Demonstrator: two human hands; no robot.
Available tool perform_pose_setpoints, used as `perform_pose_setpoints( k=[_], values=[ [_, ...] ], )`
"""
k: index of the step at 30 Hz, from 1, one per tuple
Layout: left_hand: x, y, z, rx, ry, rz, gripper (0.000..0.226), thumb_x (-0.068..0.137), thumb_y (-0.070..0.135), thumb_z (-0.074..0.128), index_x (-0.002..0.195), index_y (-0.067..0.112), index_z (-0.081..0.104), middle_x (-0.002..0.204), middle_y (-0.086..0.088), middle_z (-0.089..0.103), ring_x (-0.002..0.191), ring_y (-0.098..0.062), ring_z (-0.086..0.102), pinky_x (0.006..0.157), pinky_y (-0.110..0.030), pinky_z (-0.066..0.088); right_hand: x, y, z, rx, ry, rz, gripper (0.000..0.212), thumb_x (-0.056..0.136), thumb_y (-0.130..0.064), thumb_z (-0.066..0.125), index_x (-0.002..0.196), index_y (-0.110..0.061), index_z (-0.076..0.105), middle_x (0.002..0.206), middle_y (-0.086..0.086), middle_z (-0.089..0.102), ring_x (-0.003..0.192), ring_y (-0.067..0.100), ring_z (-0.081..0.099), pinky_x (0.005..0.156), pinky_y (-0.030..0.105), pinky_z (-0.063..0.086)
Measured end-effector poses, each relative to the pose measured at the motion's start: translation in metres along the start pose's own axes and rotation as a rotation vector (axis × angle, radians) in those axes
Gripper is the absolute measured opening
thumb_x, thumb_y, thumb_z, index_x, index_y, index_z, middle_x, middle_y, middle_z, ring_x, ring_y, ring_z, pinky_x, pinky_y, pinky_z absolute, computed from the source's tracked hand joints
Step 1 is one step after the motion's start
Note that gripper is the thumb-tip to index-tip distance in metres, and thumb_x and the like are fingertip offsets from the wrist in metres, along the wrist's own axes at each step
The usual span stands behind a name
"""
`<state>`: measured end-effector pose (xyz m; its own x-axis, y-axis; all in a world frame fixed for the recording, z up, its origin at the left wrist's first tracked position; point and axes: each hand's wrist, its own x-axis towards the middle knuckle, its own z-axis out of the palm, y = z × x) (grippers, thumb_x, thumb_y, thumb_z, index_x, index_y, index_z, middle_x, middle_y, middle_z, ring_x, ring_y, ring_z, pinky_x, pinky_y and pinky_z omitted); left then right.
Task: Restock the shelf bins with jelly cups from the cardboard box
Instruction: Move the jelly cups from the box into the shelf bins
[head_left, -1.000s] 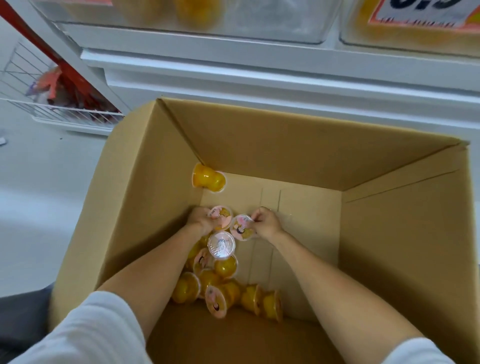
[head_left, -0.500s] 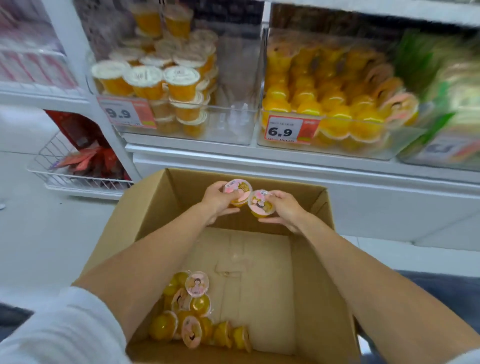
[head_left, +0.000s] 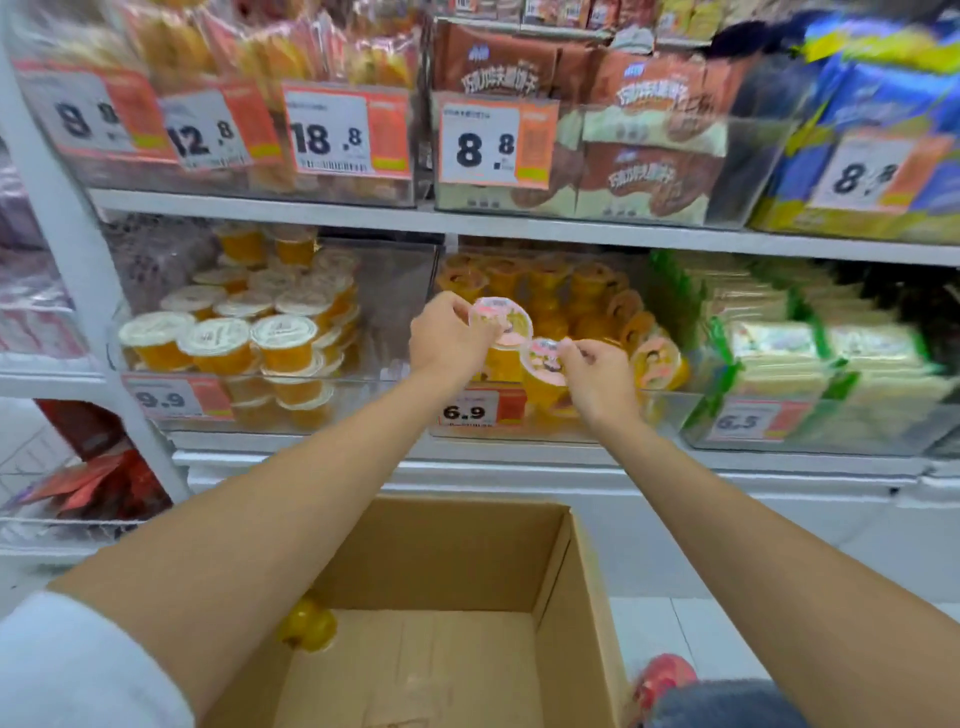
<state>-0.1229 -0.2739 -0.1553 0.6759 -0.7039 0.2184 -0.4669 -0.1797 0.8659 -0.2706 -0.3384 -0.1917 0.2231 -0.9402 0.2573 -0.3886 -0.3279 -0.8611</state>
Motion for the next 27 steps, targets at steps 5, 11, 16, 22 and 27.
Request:
perform_pose_setpoints(
  k=[5,11,16,22,27],
  values=[
    [0.055,0.013,0.044,0.066,0.011,-0.012,0.030,0.082,0.037,0.069,0.100,0.012,0.064,0.105,-0.006,0.067,0.096,-0.027,0.062,0.070,-0.029,0.042,0.050,-0.001,-0.004,-0.042,0.086,-0.038,0.047,0.096,-0.023,0.049,0.050,-0.013,0.043,0.048,-0.001,0.035,0.048,0.021,0.046,0.046,0.029,0.040],
    [0.102,0.011,0.075,0.447,0.007,0.232,0.038,0.095,0.028,0.048,0.124,0.004,0.051,0.111,-0.017,0.063,0.097,-0.035,0.061,0.073,-0.038,0.048,0.129,0.009,0.007,-0.156,0.225,0.135,0.014,0.092,-0.008,0.049,0.086,-0.004,0.061,0.092,0.013,0.065,0.089,0.033,0.065,0.069,0.031,0.050],
    [0.113,0.007,0.093,0.769,0.031,0.402,0.020,0.099,0.013,0.041,0.111,0.015,0.057,0.124,-0.012,0.057,0.108,-0.032,0.054,0.077,-0.037,0.035,0.155,0.016,0.028,-0.309,0.170,0.205,0.025,0.097,-0.001,0.041,0.109,-0.001,0.063,0.115,0.015,0.065,0.107,0.028,0.062,0.071,0.023,0.037],
    [0.138,-0.004,0.096,0.725,0.095,0.391,0.022,0.098,0.032,0.045,0.111,0.028,0.062,0.116,-0.006,0.061,0.116,-0.030,0.049,0.097,-0.043,0.031,0.150,0.032,0.042,-0.037,0.167,0.012,0.046,0.092,-0.036,0.056,0.132,-0.015,0.047,0.125,0.010,0.058,0.114,0.028,0.056,0.096,0.038,0.046],
    [0.137,-0.016,0.085,0.774,-0.089,0.461,0.045,0.095,0.062,0.032,0.127,0.039,0.055,0.129,-0.002,0.059,0.121,-0.028,0.050,0.103,-0.045,0.030,0.142,0.036,0.043,-0.029,0.181,-0.078,0.025,0.080,-0.026,0.065,0.103,-0.017,0.065,0.103,0.003,0.067,0.098,0.020,0.061,0.083,0.026,0.047]
  ],
)
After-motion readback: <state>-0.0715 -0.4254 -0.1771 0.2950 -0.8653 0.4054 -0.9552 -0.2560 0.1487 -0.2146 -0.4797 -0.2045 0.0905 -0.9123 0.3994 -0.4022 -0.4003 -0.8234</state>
